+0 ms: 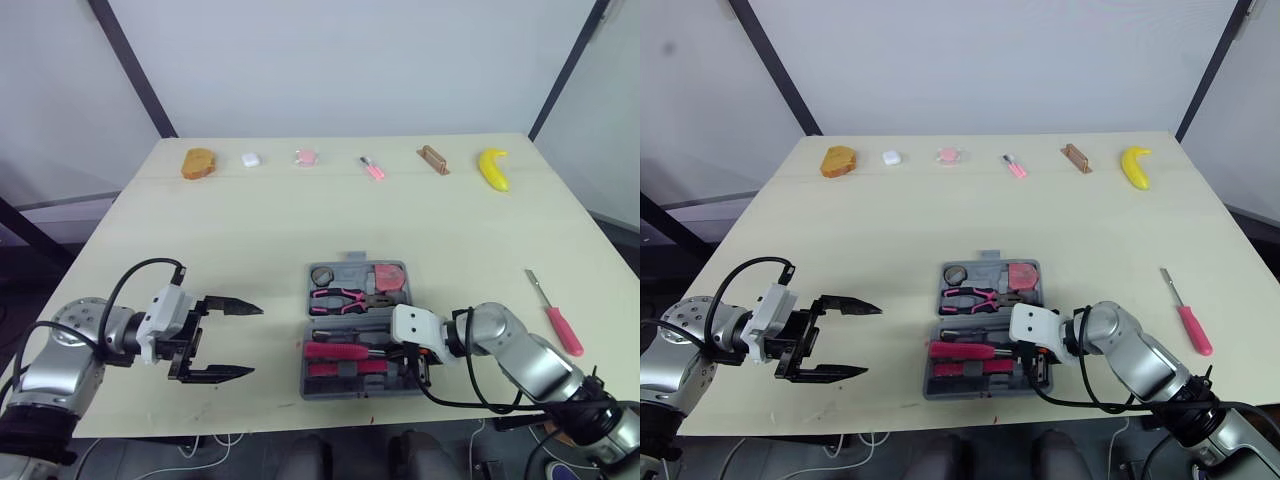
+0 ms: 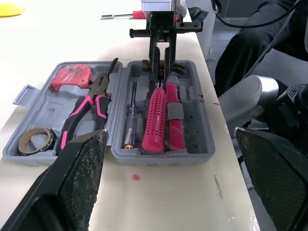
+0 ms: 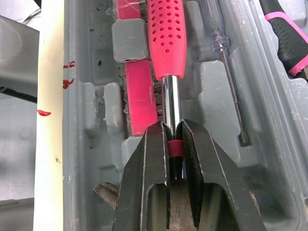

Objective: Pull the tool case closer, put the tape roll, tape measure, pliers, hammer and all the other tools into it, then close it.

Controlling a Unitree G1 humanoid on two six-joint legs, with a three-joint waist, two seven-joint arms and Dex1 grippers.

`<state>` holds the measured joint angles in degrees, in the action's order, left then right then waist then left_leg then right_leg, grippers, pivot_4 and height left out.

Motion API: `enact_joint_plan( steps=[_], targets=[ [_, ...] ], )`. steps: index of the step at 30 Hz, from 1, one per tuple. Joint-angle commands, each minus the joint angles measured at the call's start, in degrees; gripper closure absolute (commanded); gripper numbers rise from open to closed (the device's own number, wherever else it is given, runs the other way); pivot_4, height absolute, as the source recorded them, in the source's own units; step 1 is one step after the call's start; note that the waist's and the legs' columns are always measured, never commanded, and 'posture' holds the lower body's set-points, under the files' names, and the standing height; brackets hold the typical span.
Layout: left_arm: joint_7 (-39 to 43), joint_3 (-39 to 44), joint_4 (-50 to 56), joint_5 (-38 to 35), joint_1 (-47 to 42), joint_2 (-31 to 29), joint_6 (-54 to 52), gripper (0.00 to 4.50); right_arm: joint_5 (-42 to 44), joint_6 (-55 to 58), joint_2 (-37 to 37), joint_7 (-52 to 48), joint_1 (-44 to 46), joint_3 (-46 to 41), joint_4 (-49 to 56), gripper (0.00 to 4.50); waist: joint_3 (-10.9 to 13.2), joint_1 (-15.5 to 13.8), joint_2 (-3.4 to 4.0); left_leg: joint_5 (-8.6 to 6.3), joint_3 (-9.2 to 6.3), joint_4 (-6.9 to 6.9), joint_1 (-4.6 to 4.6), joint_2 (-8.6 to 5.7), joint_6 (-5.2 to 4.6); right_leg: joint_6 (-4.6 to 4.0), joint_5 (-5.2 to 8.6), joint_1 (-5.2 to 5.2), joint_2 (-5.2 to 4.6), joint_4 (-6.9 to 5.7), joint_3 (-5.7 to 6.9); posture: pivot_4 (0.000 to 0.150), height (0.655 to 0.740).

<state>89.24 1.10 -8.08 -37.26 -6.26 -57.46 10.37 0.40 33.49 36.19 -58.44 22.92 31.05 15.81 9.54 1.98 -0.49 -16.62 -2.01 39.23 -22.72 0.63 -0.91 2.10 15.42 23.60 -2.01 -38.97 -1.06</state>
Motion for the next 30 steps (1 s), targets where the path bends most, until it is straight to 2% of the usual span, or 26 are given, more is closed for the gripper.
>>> enact_joint_plan(
  steps=[1,9,30],
  targets=[
    [3.26,0.74,-0.02,-0.42,0.15,-0.41,0.76,0.0,-0.9,-0.68,0.67,-0.54,1.64,-0.28,2.73,4.48,0.0,0.01,0.0,0.0,0.0,0.0,0.0,0.0,0.0,0.0,0.0,0.0,0.0,0.0,0.0,0.15,0.74],
    [3.26,0.93,-0.24,-0.1,-0.01,0.1,0.62,0.0,-2.7,1.1,0.08,-1.96,5.94,1.64,3.87,4.48,0.0,0.05,0.0,0.0,-0.01,0.0,0.0,0.0,0.0,0.0,0.0,0.01,0.01,0.01,0.0,0.15,0.74],
    [3.26,0.74,-1.56,0.19,-0.25,-0.06,1.08,0.0,-8.06,5.47,-0.33,-2.39,7.53,5.89,3.36,4.48,0.0,0.14,0.0,0.0,-0.01,0.0,0.0,-0.01,0.0,0.0,0.0,0.02,0.0,0.0,0.01,0.15,0.74]
  ],
)
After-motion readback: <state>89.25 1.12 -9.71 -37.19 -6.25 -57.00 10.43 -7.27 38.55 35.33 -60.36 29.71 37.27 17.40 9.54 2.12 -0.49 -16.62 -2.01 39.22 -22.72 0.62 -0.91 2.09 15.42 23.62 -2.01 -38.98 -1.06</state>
